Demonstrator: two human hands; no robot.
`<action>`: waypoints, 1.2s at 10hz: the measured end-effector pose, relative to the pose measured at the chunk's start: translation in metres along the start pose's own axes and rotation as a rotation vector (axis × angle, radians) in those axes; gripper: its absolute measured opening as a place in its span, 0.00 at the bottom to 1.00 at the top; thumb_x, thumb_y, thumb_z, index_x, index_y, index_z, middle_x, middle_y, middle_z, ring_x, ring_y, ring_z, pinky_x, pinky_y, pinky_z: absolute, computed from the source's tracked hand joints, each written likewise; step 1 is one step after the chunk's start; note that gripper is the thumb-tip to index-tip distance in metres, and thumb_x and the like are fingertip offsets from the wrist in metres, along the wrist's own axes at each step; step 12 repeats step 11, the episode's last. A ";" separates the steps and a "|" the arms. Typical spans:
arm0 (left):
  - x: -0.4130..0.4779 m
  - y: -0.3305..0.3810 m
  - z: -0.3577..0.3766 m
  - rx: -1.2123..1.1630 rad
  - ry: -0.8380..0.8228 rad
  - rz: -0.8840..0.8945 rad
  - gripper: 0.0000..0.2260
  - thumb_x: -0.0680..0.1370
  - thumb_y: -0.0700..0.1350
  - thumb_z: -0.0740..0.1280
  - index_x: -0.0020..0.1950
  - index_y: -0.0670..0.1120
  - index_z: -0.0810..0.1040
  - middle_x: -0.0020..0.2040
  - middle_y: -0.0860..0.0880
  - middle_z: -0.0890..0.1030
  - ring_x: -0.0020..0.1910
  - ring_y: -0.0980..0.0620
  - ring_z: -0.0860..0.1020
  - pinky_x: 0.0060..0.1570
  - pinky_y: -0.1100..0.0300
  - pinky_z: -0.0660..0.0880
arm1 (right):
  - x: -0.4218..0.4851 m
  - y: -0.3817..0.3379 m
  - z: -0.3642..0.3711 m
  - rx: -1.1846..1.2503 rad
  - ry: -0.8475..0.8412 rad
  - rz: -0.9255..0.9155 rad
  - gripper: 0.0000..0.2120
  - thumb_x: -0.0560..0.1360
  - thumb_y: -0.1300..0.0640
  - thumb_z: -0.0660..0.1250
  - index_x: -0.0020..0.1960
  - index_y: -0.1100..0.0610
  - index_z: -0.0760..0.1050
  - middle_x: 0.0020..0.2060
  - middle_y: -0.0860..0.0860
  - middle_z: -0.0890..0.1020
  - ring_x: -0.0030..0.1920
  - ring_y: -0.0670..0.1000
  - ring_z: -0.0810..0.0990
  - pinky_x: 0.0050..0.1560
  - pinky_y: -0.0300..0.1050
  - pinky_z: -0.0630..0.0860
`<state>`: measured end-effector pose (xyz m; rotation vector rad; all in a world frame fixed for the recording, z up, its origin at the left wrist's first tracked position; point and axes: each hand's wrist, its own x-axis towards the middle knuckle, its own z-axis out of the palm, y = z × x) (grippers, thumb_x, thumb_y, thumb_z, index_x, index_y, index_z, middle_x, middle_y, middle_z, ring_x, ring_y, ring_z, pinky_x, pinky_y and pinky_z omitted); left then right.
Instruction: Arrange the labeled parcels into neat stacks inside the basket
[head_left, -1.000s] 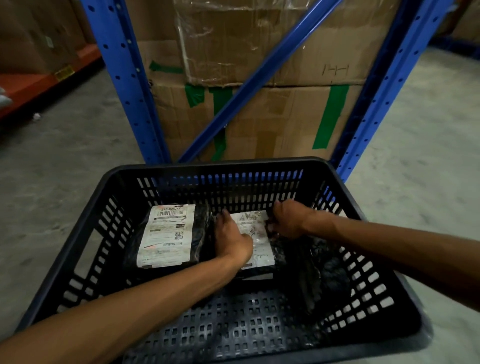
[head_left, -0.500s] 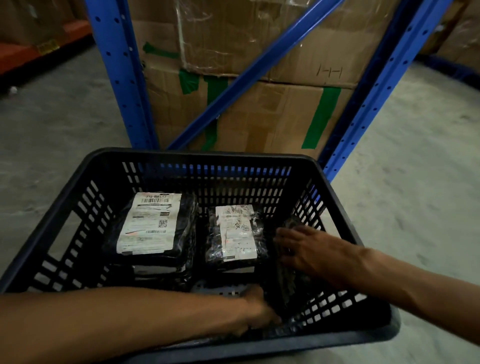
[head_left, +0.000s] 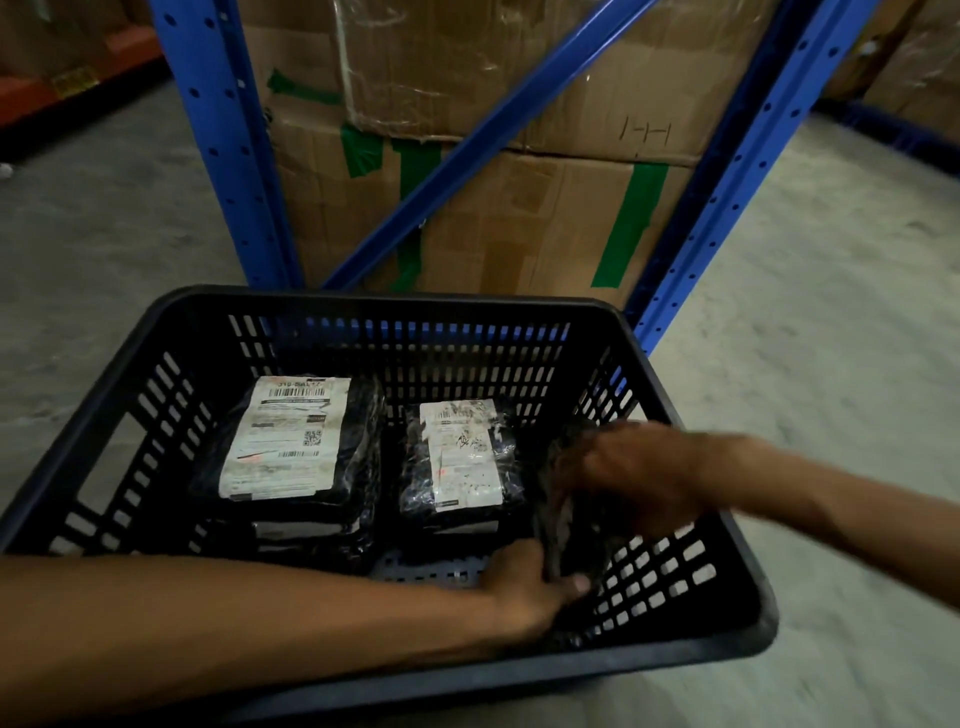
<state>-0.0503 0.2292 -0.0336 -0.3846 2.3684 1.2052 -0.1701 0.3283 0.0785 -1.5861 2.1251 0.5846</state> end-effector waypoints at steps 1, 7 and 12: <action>-0.037 -0.012 -0.047 -0.136 0.027 0.107 0.20 0.73 0.68 0.63 0.52 0.54 0.78 0.49 0.55 0.83 0.51 0.54 0.80 0.50 0.58 0.76 | -0.017 0.022 -0.035 0.650 0.006 -0.020 0.22 0.73 0.53 0.74 0.65 0.45 0.74 0.57 0.47 0.84 0.57 0.49 0.82 0.58 0.51 0.80; 0.007 -0.012 -0.163 -0.641 0.528 -0.163 0.10 0.75 0.41 0.70 0.53 0.38 0.83 0.50 0.38 0.86 0.51 0.40 0.84 0.55 0.46 0.81 | 0.093 0.009 -0.002 1.798 0.618 0.706 0.14 0.70 0.56 0.78 0.50 0.64 0.83 0.44 0.58 0.88 0.35 0.52 0.87 0.29 0.40 0.81; -0.023 -0.012 -0.164 0.049 0.139 -0.137 0.31 0.72 0.57 0.65 0.75 0.52 0.67 0.70 0.48 0.74 0.66 0.49 0.75 0.64 0.58 0.72 | 0.089 0.017 -0.029 1.308 0.858 0.654 0.22 0.75 0.48 0.72 0.67 0.52 0.75 0.57 0.46 0.81 0.53 0.46 0.80 0.56 0.42 0.76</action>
